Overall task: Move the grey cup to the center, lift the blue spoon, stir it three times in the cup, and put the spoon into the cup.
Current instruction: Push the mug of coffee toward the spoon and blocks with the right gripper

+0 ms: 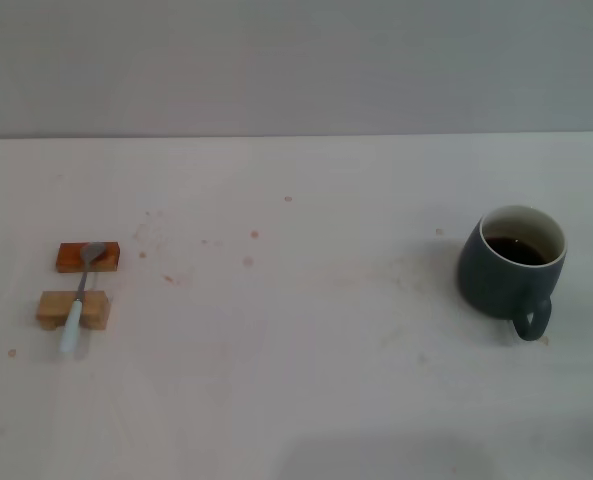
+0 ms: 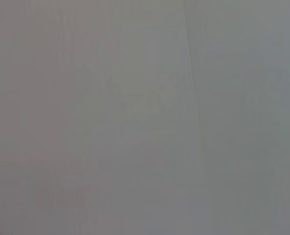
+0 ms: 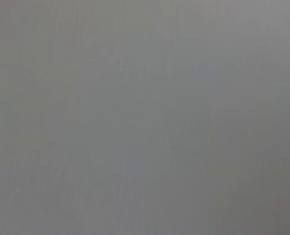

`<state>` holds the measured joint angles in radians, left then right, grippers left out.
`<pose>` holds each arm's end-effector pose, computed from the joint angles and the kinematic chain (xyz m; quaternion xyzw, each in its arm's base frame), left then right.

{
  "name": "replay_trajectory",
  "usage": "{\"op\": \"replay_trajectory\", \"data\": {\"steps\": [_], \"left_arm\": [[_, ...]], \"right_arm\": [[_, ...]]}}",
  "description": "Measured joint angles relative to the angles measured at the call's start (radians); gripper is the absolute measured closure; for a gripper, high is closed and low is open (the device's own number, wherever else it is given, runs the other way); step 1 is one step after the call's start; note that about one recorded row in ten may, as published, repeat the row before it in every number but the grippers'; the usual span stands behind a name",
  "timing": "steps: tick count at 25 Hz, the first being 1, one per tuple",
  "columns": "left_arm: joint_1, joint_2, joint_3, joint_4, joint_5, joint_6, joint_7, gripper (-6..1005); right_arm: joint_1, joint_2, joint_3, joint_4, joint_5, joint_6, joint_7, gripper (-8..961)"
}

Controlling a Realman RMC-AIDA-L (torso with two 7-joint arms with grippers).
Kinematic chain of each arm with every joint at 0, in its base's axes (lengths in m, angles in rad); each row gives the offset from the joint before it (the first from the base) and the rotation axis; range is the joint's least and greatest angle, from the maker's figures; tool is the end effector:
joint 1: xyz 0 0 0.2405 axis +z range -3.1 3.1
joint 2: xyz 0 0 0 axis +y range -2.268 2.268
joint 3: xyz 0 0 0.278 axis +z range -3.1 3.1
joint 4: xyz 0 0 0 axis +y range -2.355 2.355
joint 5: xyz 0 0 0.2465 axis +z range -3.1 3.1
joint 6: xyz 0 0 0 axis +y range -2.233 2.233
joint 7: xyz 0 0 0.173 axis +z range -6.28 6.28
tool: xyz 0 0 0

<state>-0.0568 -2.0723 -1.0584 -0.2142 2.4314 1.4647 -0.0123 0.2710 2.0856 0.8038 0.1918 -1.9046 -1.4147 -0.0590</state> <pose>-0.4371 0.2403 0.0025 -0.6018 -0.1990 -0.2524 0.7311 0.4185 0.3126 0.0132 -0.5379 0.2133 0.2679 0.7703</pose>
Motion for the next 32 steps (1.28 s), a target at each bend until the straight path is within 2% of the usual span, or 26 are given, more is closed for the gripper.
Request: {"op": "replay_trajectory", "data": {"steps": [8, 18, 32], "left_arm": [[-0.002, 0.002, -0.001, 0.001, 0.000, 0.000, 0.000, 154], [-0.013, 0.001, -0.002, 0.006, 0.000, -0.007, 0.000, 154], [-0.039, 0.003, -0.003, 0.008, -0.003, -0.011, 0.004, 153]], "right_arm": [[0.010, -0.002, 0.002, -0.002, 0.005, 0.044, 0.000, 954], [0.073, -0.004, 0.008, -0.001, 0.008, 0.241, 0.001, 954], [0.119, 0.001, -0.112, 0.055, -0.003, 0.398, 0.002, 954]]}}
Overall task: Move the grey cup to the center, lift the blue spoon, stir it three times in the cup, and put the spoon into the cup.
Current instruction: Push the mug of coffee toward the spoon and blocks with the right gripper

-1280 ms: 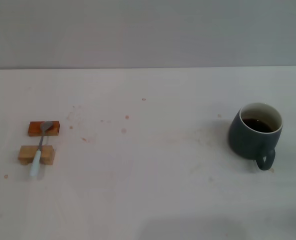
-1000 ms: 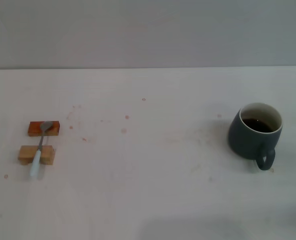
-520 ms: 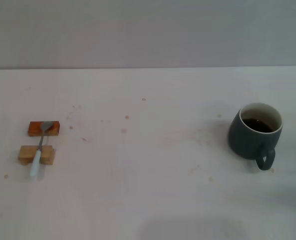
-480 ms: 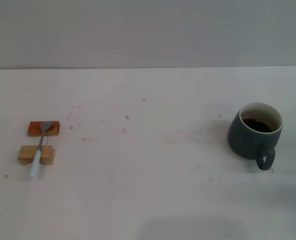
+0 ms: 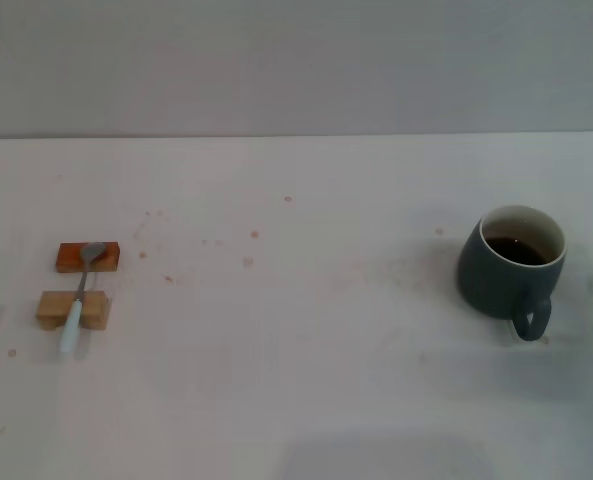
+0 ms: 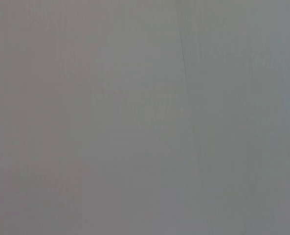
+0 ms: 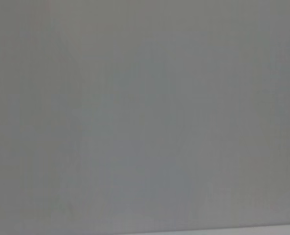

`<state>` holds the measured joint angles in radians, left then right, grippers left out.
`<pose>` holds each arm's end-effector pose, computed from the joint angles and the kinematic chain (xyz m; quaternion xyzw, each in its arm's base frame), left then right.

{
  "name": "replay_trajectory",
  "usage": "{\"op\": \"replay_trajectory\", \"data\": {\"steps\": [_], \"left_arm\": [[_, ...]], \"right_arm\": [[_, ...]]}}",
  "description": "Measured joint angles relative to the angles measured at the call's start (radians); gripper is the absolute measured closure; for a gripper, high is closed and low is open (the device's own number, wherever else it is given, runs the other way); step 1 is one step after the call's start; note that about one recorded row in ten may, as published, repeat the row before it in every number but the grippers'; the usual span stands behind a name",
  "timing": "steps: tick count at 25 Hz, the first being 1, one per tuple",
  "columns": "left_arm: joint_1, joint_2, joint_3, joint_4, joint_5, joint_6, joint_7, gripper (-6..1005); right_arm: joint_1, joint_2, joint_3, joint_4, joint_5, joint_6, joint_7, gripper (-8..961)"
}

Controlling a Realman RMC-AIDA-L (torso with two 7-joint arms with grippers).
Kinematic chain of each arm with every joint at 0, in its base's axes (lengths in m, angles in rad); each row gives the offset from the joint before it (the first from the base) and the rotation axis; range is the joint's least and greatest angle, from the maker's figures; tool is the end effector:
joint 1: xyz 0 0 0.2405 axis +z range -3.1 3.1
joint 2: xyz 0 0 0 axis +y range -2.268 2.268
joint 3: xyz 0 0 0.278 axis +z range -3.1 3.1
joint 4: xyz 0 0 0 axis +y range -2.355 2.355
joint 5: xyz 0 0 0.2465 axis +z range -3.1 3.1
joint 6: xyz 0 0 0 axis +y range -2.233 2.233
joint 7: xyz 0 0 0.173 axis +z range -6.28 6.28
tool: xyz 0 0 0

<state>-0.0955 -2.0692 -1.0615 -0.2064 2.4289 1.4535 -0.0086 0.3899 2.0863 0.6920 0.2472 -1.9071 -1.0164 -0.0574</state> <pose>-0.4322 0.2560 0.0038 -0.6066 -0.1905 -0.2568 0.7279 0.4004 0.3696 -0.0618 -0.6530 0.3066 0.2195 0.6569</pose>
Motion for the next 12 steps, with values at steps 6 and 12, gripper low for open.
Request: {"op": "replay_trajectory", "data": {"steps": [6, 12], "left_arm": [[-0.013, 0.000, 0.000, 0.001, -0.010, -0.010, 0.004, 157], [-0.024, 0.000, 0.000, 0.001, -0.010, -0.013, 0.005, 161]], "right_arm": [[0.005, 0.000, -0.040, 0.012, -0.001, 0.014, 0.000, 954], [0.010, 0.001, -0.070, 0.030, -0.001, 0.015, 0.001, 954]]}}
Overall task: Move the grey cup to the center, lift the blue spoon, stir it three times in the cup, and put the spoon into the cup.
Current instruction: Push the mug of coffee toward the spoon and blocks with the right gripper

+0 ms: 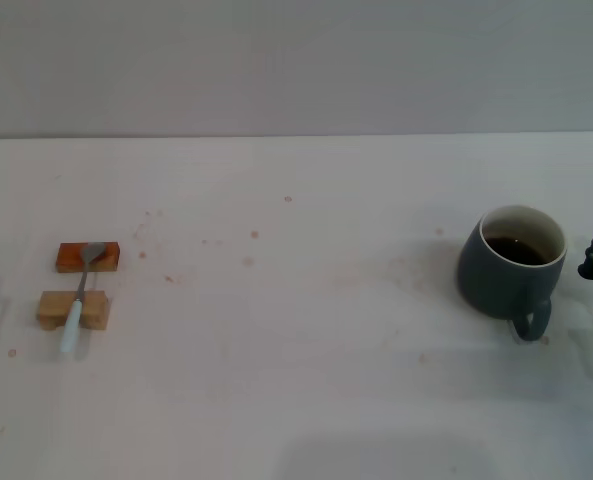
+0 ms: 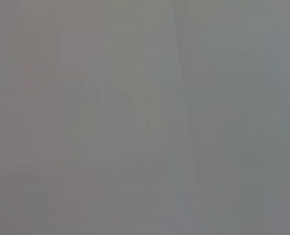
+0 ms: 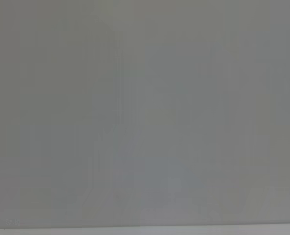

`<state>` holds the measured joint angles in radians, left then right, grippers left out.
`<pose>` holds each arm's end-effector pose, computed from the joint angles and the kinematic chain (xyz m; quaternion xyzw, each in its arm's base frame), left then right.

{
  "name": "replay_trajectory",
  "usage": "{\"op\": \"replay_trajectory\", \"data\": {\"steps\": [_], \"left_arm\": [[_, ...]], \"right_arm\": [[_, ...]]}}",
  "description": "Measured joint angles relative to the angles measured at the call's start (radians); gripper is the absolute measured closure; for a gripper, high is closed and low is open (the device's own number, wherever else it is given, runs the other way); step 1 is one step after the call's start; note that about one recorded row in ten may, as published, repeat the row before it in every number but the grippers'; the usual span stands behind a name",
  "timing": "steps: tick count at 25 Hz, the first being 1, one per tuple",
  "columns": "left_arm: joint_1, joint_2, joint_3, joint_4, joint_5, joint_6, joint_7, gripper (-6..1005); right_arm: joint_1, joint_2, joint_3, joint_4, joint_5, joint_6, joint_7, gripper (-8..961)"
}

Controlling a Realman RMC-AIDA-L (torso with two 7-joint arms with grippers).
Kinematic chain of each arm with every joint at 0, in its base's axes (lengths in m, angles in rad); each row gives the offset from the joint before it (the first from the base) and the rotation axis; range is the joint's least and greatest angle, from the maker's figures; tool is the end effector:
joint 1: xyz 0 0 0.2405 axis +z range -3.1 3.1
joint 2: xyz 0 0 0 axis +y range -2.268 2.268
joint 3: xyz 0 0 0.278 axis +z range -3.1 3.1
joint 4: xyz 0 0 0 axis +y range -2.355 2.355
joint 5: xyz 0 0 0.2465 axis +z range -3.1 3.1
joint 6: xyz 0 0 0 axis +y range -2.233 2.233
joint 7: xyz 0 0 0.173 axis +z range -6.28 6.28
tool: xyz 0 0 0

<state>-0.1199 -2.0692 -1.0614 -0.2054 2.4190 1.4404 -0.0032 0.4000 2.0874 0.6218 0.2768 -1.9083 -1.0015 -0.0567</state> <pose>-0.4288 0.2664 0.0038 -0.6075 -0.1879 -0.2588 0.7271 0.3836 0.3716 -0.0805 -0.6826 0.2982 0.2264 0.6276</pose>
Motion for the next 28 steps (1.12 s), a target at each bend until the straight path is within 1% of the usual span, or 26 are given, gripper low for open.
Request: {"op": "replay_trajectory", "data": {"steps": [6, 15, 23, 28], "left_arm": [[-0.006, 0.000, -0.007, 0.000, 0.000, 0.000, 0.001, 165], [-0.011, 0.000, -0.011, 0.000, 0.000, 0.000, 0.001, 171], [-0.012, 0.000, -0.011, 0.000, 0.000, 0.000, 0.001, 176], [-0.013, 0.000, -0.011, 0.000, 0.000, -0.007, 0.002, 180]], "right_arm": [[0.007, 0.000, -0.016, 0.001, 0.000, 0.002, 0.000, 955], [0.021, 0.000, -0.019, 0.010, 0.000, 0.046, 0.000, 955], [0.027, 0.000, -0.074, 0.042, 0.000, 0.056, 0.002, 955], [0.041, 0.000, -0.093, 0.064, 0.000, 0.091, 0.002, 955]]}}
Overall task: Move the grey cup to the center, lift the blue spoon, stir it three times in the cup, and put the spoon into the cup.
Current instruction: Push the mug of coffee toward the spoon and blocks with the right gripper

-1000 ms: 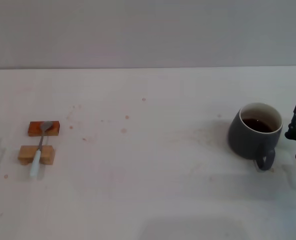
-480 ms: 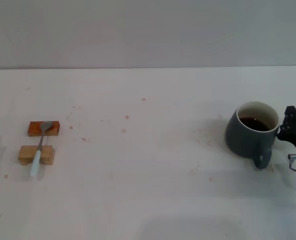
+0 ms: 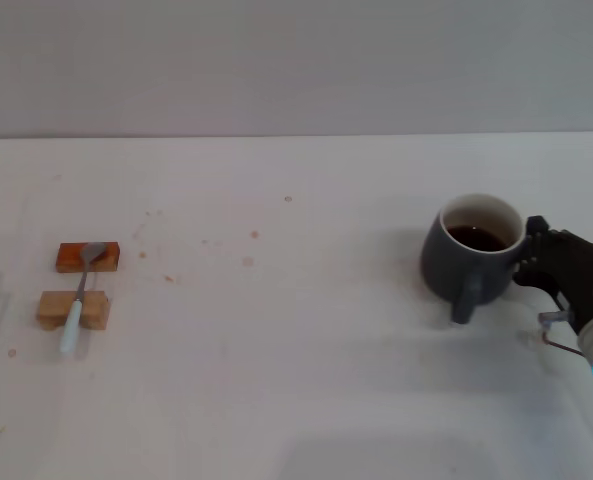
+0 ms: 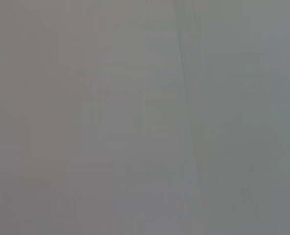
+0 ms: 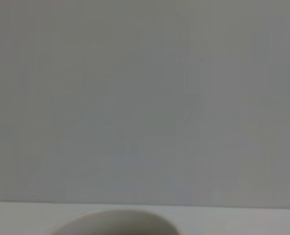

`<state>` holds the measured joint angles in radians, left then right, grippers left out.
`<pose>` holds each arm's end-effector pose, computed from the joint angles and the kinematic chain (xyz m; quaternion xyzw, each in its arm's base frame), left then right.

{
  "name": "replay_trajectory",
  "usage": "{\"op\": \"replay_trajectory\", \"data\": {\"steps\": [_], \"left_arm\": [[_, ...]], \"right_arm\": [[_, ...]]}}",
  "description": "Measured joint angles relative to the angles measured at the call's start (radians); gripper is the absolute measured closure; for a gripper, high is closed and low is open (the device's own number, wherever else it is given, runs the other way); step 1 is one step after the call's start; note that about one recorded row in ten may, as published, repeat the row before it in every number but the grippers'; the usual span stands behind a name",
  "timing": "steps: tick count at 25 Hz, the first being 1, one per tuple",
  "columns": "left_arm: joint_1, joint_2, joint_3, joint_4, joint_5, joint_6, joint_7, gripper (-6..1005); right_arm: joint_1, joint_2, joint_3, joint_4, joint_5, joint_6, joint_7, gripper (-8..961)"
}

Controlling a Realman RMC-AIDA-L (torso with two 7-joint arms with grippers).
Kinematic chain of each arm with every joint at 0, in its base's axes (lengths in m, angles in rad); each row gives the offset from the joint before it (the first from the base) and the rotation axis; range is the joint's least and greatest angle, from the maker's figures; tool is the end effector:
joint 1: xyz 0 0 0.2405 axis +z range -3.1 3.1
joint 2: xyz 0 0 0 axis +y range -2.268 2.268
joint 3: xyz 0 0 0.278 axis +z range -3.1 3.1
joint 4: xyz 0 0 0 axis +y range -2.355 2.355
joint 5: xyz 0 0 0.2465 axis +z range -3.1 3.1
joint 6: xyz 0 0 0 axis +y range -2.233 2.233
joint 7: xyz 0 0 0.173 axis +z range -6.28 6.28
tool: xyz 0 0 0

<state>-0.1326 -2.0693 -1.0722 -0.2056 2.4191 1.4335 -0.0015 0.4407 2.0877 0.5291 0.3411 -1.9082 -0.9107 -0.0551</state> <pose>-0.4274 0.2721 0.0051 -0.6057 -0.1868 -0.2602 0.7284 0.3530 0.3792 -0.1175 -0.7328 0.3001 0.2269 0.5670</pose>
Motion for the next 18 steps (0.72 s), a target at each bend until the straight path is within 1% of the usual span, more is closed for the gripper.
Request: {"op": "replay_trajectory", "data": {"steps": [10, 18], "left_arm": [[-0.001, 0.000, 0.000, 0.001, 0.000, -0.003, 0.000, 186], [-0.001, 0.002, 0.000, 0.009, 0.000, -0.004, 0.000, 192]], "right_arm": [[0.025, 0.001, -0.077, 0.047, 0.000, 0.012, 0.000, 955], [0.033, 0.001, -0.102, 0.077, 0.000, 0.012, 0.000, 955]]}}
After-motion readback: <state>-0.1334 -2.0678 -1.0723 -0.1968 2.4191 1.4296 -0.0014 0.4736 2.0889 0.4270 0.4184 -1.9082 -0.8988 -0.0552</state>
